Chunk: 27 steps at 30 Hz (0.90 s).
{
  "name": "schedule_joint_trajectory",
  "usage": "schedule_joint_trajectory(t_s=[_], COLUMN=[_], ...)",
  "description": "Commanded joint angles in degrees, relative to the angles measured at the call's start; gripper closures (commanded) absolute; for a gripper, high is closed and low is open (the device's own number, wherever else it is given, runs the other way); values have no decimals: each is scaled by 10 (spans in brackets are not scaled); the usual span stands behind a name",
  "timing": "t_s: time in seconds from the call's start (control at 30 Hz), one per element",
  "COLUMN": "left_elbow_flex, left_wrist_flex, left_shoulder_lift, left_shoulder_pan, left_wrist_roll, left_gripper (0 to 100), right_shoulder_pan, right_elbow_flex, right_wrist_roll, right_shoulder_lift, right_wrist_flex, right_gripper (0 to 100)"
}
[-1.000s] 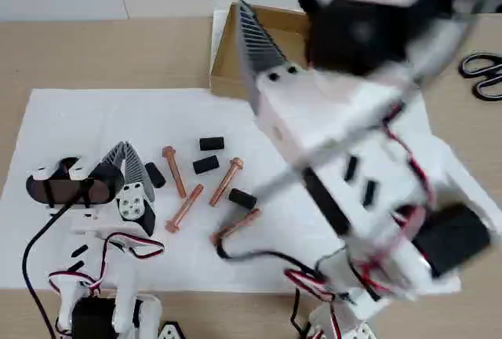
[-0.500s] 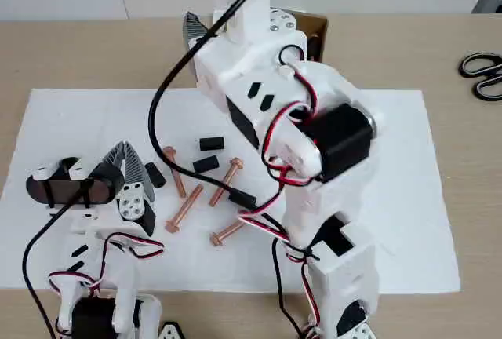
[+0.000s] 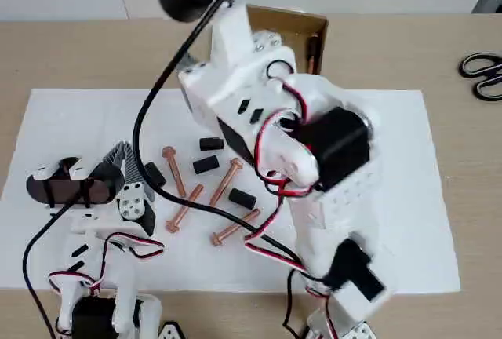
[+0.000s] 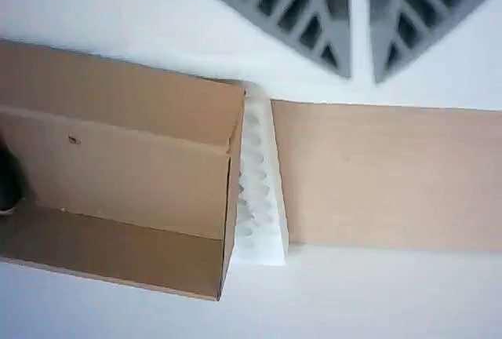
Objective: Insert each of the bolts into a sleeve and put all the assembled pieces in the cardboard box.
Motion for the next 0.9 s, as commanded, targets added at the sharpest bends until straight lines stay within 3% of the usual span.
schedule_joint_trajectory(t_s=[0.0, 0.2, 0.37, 0.57, 0.73, 0.87], left_elbow_flex=[-14, -15, -18, -26, -23, -23], left_wrist_flex=[4, 13, 84, 93, 93, 93], left_shoulder_lift=[-5, -5, -5, -4, -4, -4], left_shoulder_pan=[0, 0, -4, -9, -83, -149], left_wrist_roll=[-3, -3, -4, -95, -100, -100], left_gripper=[994, 994, 994, 994, 994, 994], right_shoulder_pan=[-15, -2, 2, 15, 53, 65], right_elbow_flex=[156, 265, 274, 274, 274, 274], right_wrist_roll=[4, 4, 4, 8, 18, 83], right_shoulder_lift=[-51, -62, -25, 60, 143, 204], right_wrist_flex=[0, -14, -17, -11, -6, 0], right_gripper=[772, 772, 772, 772, 772, 772])
